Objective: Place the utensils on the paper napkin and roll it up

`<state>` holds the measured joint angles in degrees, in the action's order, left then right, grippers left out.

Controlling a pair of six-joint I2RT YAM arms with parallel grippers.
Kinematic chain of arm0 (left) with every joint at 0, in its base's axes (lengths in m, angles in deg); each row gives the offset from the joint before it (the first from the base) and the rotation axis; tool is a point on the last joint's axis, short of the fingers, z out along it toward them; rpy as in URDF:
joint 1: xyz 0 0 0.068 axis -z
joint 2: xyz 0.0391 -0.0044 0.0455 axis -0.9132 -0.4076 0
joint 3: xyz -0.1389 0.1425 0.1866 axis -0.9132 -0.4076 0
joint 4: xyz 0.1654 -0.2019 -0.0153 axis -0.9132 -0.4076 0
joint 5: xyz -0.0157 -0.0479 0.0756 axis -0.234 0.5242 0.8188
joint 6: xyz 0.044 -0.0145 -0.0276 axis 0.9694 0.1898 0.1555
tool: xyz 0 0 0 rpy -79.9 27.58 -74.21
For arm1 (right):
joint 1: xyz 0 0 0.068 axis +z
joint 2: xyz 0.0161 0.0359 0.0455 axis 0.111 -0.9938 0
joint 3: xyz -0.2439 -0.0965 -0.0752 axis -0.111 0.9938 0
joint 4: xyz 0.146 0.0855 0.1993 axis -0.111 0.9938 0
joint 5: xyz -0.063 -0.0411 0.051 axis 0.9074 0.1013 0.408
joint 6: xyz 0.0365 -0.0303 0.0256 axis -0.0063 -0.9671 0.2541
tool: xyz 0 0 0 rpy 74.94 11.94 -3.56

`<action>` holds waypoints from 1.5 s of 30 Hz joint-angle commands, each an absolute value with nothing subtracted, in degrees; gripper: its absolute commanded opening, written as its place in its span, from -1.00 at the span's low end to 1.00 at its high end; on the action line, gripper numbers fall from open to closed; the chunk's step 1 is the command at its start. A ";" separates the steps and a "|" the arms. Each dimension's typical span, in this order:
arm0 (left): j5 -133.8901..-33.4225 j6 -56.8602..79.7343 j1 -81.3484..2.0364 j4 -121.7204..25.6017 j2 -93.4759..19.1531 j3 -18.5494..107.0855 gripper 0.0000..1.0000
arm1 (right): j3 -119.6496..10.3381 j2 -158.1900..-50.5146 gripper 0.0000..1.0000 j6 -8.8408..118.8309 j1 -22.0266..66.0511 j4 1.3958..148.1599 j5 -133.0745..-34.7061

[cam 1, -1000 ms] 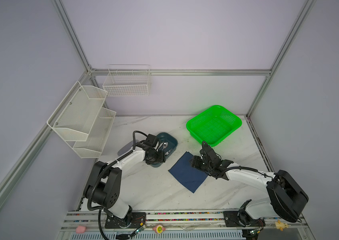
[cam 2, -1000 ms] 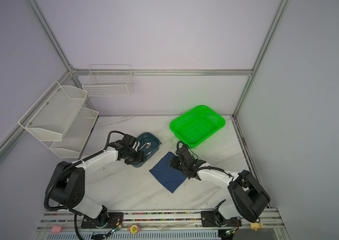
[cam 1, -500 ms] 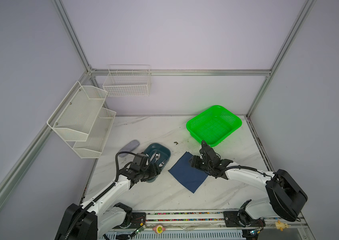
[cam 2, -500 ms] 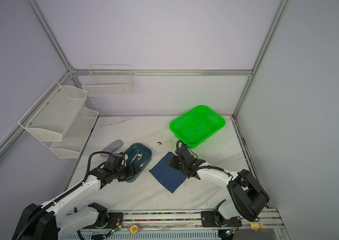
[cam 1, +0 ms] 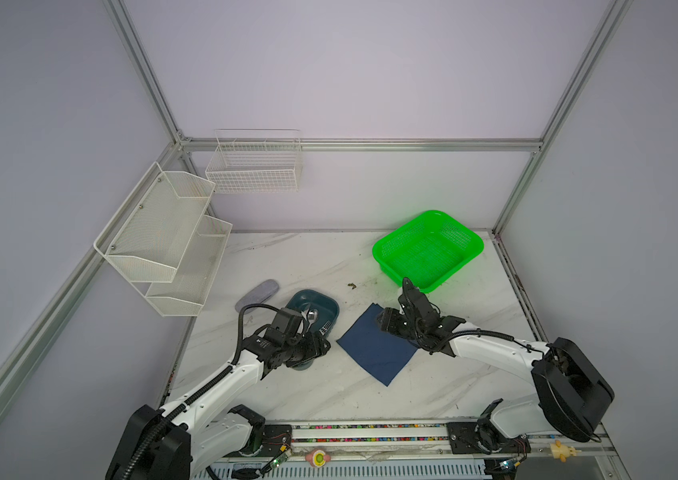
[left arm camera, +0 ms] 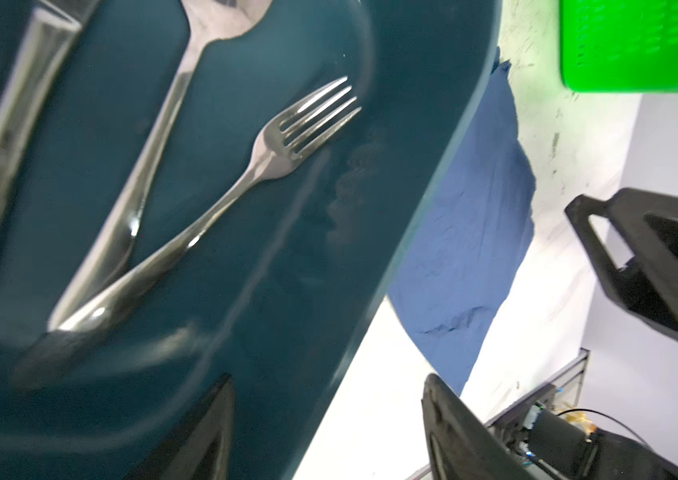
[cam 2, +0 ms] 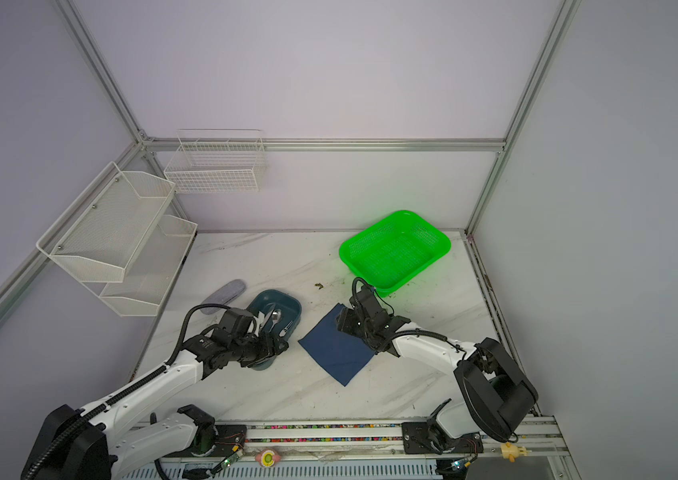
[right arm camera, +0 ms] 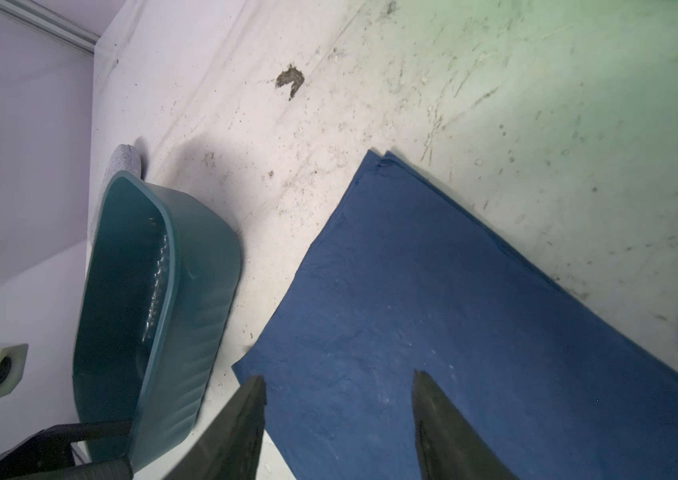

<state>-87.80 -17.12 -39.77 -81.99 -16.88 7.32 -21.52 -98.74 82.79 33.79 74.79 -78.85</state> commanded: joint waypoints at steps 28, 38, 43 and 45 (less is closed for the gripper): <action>-82.81 -9.67 -39.39 -95.84 -39.79 27.55 -0.07 | -33.93 -117.26 0.11 84.01 35.98 60.90 -97.61; -85.34 -14.29 -36.99 -89.94 -40.45 26.58 -0.07 | -41.03 -126.60 -0.08 87.16 36.70 57.13 -100.75; -81.66 -16.04 -36.69 -89.79 -38.67 26.90 -0.06 | -44.40 -130.38 -0.09 87.74 36.70 55.27 -104.77; -79.06 -16.50 -36.77 -90.42 -36.67 26.43 -0.03 | -44.86 -131.24 -0.09 87.61 36.70 54.12 -105.87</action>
